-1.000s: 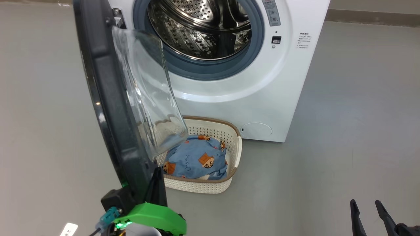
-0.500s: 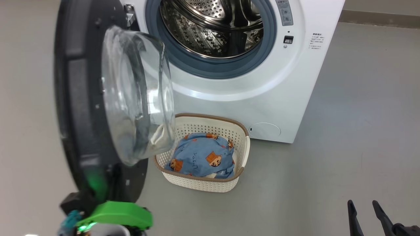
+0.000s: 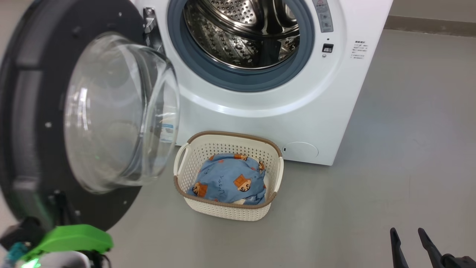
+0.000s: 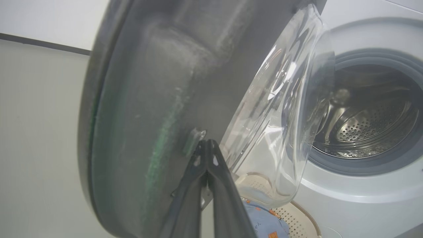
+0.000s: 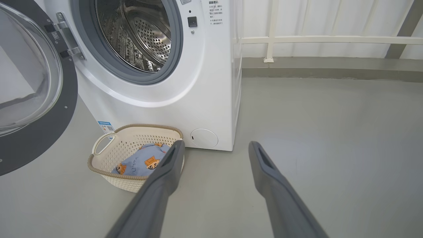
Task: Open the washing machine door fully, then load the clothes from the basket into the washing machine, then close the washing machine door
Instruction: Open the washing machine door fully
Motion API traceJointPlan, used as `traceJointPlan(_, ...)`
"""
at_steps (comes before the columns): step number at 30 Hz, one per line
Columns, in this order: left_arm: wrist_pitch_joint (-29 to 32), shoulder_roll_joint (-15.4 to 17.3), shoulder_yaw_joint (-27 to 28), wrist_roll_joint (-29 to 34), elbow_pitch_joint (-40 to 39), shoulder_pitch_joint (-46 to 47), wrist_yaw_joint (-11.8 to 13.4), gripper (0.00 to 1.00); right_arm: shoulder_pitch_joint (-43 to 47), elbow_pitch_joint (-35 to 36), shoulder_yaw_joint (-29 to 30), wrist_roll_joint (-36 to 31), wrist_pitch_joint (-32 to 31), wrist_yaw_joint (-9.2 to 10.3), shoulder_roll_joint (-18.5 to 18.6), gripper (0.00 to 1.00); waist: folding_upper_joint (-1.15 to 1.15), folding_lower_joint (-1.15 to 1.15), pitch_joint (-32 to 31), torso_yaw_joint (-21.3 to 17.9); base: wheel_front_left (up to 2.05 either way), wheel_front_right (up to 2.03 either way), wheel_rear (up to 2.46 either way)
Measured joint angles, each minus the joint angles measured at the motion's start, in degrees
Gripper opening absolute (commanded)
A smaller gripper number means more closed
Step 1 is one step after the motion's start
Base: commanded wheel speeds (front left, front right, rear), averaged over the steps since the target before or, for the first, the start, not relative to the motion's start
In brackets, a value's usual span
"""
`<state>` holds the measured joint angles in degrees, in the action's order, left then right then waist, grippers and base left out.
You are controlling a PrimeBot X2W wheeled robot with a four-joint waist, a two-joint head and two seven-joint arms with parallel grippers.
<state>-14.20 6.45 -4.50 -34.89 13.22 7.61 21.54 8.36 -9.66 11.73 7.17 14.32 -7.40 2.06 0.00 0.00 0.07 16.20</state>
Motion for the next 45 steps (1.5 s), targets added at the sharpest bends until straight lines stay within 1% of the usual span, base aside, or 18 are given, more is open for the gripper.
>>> traceJointPlan(1,0.0,0.02,1.26,0.55,1.01,0.42,-0.52,0.0,0.01,-0.03,-0.14,0.0,0.0,0.0,0.0,1.0,0.0,0.0,-0.06,-0.13,0.0,0.0,0.0)
traceJointPlan(2,0.02,-0.01,4.0,1.49,3.31,1.71,-1.35,0.0,0.08,-0.05,-0.44,0.0,0.0,0.0,0.0,1.0,0.0,0.0,-0.23,-0.49,0.0,0.0,0.0)
traceJointPlan(6,-0.01,0.18,9.32,3.76,8.13,4.82,-3.66,0.0,0.85,-0.14,-1.11,-0.03,0.0,0.0,0.0,1.0,0.0,0.0,-0.58,-1.2,0.0,0.0,0.0)
traceJointPlan(10,-0.02,0.47,14.81,7.04,12.11,7.28,-5.04,0.0,1.35,-0.12,-1.44,-0.56,0.0,0.0,-0.01,1.0,0.0,0.0,-0.84,-2.24,0.0,0.0,0.0)
traceJointPlan(12,-0.02,0.56,16.78,8.87,13.59,8.11,-5.9,0.0,1.35,-0.13,-1.43,-0.55,0.0,0.0,-0.01,1.0,0.0,0.0,-0.98,-2.74,0.0,0.0,0.0)
traceJointPlan(17,-0.03,1.31,20.37,12.99,17.82,10.57,-9.03,0.0,1.39,-0.14,-1.65,-0.63,0.0,0.0,0.0,1.0,0.0,0.0,-1.22,-3.75,0.0,0.0,0.0)
traceJointPlan(20,-0.25,2.4,22.04,15.06,21.03,12.15,-10.81,0.0,1.44,-0.15,-2.09,-0.69,0.0,0.0,-0.01,1.0,0.0,0.0,-1.26,-4.41,0.0,0.0,0.0)
traceJointPlan(23,-0.43,3.43,23.56,17.17,23.59,13.32,-11.77,0.0,1.91,-0.14,-2.63,-1.14,0.0,0.0,-0.01,1.0,0.0,0.0,-1.2,-5.15,0.0,0.0,0.0)
traceJointPlan(27,-0.43,3.75,26.08,18.79,25.26,14.99,-12.1,0.0,2.3,-0.14,-2.75,-1.75,0.0,0.0,-0.01,1.0,0.0,0.0,-0.73,-6.02,0.0,0.0,0.0)
traceJointPlan(37,-0.43,4.34,32.08,22.27,25.53,17.35,-12.3,0.0,2.29,0.33,-2.68,-3.16,0.0,0.0,0.02,1.0,0.0,0.0,1.91,-7.46,0.0,0.0,0.0)
traceJointPlan(43,-0.44,4.24,34.38,24.07,25.51,18.62,-12.34,0.0,2.19,0.4,-2.68,-3.16,0.0,0.0,0.14,1.0,0.0,0.0,3.24,-7.88,0.0,0.0,0.0)
traceJointPlan(45,-0.44,4.0,34.92,24.35,25.46,18.89,-12.74,0.0,2.16,0.4,-2.64,-3.16,0.0,0.0,0.14,1.0,0.0,0.0,3.42,-7.78,0.0,0.0,0.0)
